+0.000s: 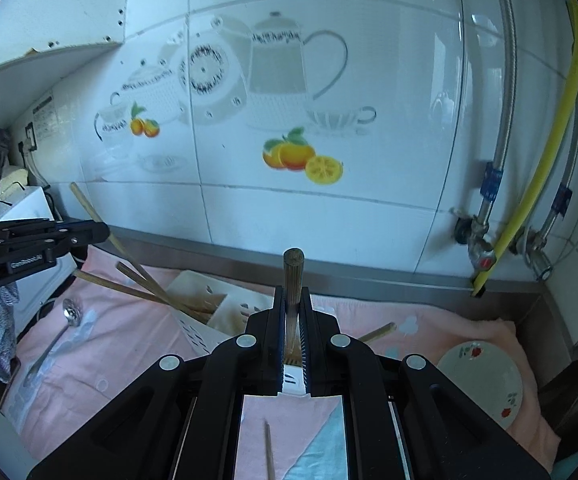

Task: Organize utensils
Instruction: 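Lower the chopstick into the white holder and open both tools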

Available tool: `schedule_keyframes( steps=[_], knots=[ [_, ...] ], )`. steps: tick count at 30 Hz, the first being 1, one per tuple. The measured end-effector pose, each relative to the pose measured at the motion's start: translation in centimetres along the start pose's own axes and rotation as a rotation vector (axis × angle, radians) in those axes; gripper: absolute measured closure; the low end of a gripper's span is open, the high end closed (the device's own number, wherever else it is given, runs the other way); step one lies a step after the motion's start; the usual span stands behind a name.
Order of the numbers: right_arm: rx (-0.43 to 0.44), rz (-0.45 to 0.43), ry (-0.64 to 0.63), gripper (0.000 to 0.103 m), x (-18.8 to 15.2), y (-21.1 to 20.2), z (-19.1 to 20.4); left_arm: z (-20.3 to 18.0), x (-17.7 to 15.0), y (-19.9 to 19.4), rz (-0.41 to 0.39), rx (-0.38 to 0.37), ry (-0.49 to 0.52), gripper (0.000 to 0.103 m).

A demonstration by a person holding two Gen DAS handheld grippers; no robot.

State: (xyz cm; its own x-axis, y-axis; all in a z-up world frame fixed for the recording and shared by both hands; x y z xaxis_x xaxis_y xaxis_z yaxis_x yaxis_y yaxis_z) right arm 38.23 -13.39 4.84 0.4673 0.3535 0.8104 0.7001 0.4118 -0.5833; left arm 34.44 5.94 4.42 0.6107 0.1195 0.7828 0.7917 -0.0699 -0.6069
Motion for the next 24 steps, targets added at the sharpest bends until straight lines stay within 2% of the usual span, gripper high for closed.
schedule_keyframes(
  steps=[7,17,18,21,24],
  knots=[
    [-0.003,0.042,0.020,0.096,-1.2,2.1,-0.4,0.2,-0.3,0.1,0.000,0.004,0.000,0.096],
    [0.007,0.019,0.043,0.093,-1.1,1.7,-0.7,0.6,-0.3,-0.6,-0.011,-0.005,-0.020,0.094],
    [0.005,0.015,0.045,0.092,-1.1,1.5,-0.7,0.7,-0.4,-0.8,-0.013,-0.006,-0.025,0.092],
    [-0.003,-0.010,0.046,0.082,-1.0,0.1,-0.8,0.8,-0.5,-1.9,-0.034,-0.003,-0.028,0.076],
    [-0.007,-0.033,0.049,0.075,-1.1,-1.4,-0.8,0.7,-0.9,-3.3,-0.053,-0.007,-0.029,0.072]
  ],
)
Point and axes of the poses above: each gripper's, at about its wrist camera, not at the fingertips, and y roughly the way its jaws point, z to its left, x to its top, the point moved 8 cm from there along y, roughly the way its jaws point, and after that the axes turned 3 degrees about -y, right-handed, at the moved point
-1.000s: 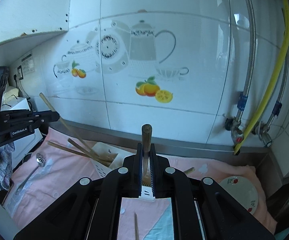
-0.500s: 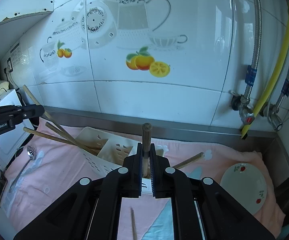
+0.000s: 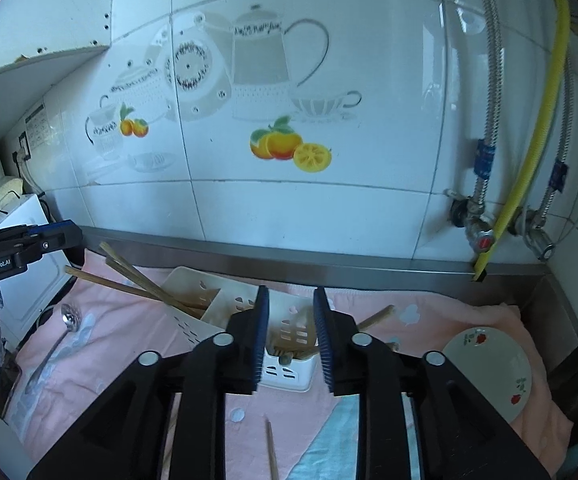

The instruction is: Organize utensils

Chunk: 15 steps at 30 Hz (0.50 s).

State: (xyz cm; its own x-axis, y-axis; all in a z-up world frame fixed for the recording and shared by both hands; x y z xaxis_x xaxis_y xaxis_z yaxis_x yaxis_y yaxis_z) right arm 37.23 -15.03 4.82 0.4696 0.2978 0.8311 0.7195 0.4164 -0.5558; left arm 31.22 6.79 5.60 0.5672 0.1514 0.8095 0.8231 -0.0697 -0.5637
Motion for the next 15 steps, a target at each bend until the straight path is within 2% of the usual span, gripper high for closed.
schedule_keyframes(
  steps=[4,7,8,10,14,15],
  knots=[
    [-0.011,-0.033,-0.007,0.060,-0.7,-2.2,0.0,-0.2,-0.9,-2.0,-0.034,0.007,0.018,0.057],
    [-0.013,-0.053,-0.011,0.055,-1.6,-3.9,0.2,-0.5,-2.0,-3.4,-0.050,0.001,0.015,0.044],
    [-0.015,-0.057,-0.011,0.051,-2.0,-4.3,0.3,-0.5,-2.4,-3.8,-0.056,-0.002,0.015,0.043],
    [-0.023,-0.065,-0.015,0.047,-3.0,-5.3,0.4,-0.6,-3.4,-4.5,-0.067,0.002,0.017,0.031],
    [-0.025,-0.069,-0.017,0.043,-5.0,-6.7,0.7,-0.8,-5.4,-5.6,-0.087,0.008,0.025,0.023],
    [-0.028,-0.072,-0.019,0.043,-5.7,-7.1,0.8,-0.8,-5.8,-5.7,-0.091,0.011,0.026,0.018]
  ],
)
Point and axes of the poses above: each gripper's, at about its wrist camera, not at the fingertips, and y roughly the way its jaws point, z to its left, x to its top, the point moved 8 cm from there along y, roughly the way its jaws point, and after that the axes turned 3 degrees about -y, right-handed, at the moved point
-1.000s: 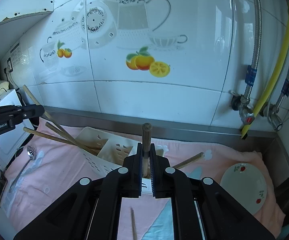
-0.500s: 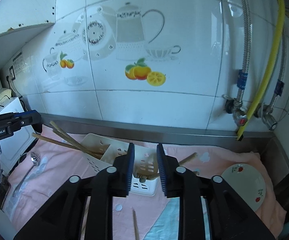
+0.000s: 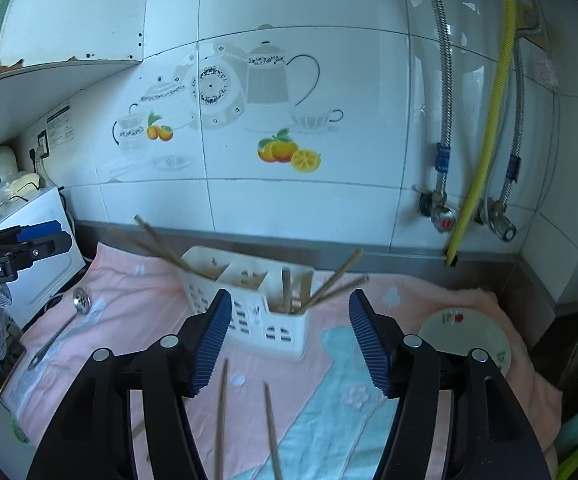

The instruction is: Organize utensils

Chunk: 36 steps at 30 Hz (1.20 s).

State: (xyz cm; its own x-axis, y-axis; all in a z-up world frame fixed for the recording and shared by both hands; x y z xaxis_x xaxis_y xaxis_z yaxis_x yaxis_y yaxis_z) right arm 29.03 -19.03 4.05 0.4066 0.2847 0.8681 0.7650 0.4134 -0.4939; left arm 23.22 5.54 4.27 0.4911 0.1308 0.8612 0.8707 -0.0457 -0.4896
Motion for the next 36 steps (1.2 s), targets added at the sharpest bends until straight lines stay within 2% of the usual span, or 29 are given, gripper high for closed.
schedule_keyframes(
  steps=[1,4,9,15,18,28,36],
  knots=[
    [-0.001,0.000,-0.002,0.042,-0.4,-0.3,0.1,0.1,-0.6,-0.2,-0.003,0.004,-0.004,0.013],
    [-0.008,-0.005,-0.009,0.037,-1.8,-1.3,0.3,0.1,-1.8,-0.6,-0.007,0.014,-0.005,0.009],
    [-0.001,0.007,-0.012,0.035,-4.2,-2.3,0.8,0.5,-4.1,-1.1,-0.009,0.032,-0.021,0.006],
    [0.001,0.033,-0.015,0.034,-7.9,-2.5,1.3,0.4,-7.1,-1.3,-0.006,0.027,-0.039,0.006],
    [0.015,0.057,0.000,0.034,-10.1,-2.3,1.6,0.3,-8.8,-1.1,0.003,0.050,-0.025,0.006],
    [0.034,0.137,0.035,0.034,-17.6,-1.3,2.2,1.0,-13.6,-0.7,0.057,0.032,-0.113,0.006],
    [0.060,0.220,0.054,0.046,-22.1,0.3,3.0,1.4,-15.9,-0.6,0.091,0.046,-0.123,0.006]
  ],
)
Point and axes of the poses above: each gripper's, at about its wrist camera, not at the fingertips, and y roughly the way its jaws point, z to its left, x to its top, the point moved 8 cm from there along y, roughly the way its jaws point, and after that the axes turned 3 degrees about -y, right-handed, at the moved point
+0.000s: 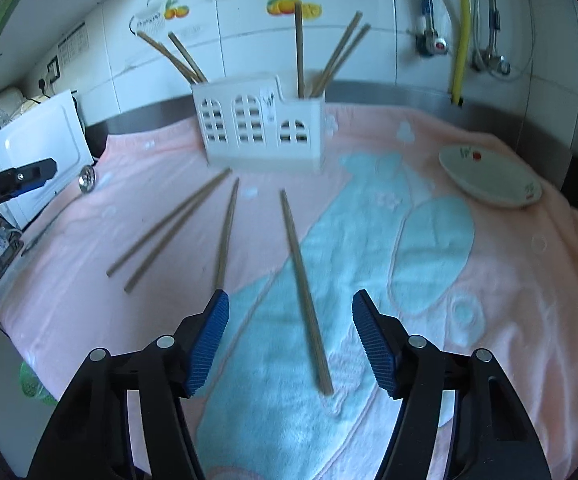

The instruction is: Organize utensils

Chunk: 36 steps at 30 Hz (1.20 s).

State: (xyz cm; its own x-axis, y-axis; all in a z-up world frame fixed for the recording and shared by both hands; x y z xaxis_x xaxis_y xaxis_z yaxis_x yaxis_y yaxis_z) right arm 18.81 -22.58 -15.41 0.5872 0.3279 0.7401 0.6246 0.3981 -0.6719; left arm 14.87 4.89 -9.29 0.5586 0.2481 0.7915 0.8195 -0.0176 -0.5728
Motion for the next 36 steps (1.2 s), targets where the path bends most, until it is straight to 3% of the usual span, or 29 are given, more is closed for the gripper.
schedule_keyframes(
  steps=[11,15,20,25,31,36],
  knots=[
    [0.007,0.056,0.007,0.070,-1.1,2.6,-0.8,0.7,-2.0,0.4,0.027,0.007,-0.007,0.007],
    [0.006,0.079,-0.002,0.081,-1.3,3.4,-0.9,0.7,-2.4,0.6,0.032,0.006,0.000,0.013],
    [-0.001,0.095,-0.009,0.087,-1.5,4.0,-1.2,0.6,-3.1,1.1,0.057,-0.005,0.006,0.023],
    [-0.010,0.103,-0.039,0.089,-1.5,4.2,-1.1,-0.4,-4.0,2.1,0.092,-0.029,0.037,0.042],
    [-0.018,0.102,-0.046,0.095,-1.5,4.2,-1.3,-1.7,-5.0,3.4,0.132,-0.060,0.064,0.057],
    [-0.018,0.097,-0.046,0.096,-1.6,4.1,-1.2,-2.9,-5.5,4.8,0.166,-0.083,0.094,0.065]
  ],
)
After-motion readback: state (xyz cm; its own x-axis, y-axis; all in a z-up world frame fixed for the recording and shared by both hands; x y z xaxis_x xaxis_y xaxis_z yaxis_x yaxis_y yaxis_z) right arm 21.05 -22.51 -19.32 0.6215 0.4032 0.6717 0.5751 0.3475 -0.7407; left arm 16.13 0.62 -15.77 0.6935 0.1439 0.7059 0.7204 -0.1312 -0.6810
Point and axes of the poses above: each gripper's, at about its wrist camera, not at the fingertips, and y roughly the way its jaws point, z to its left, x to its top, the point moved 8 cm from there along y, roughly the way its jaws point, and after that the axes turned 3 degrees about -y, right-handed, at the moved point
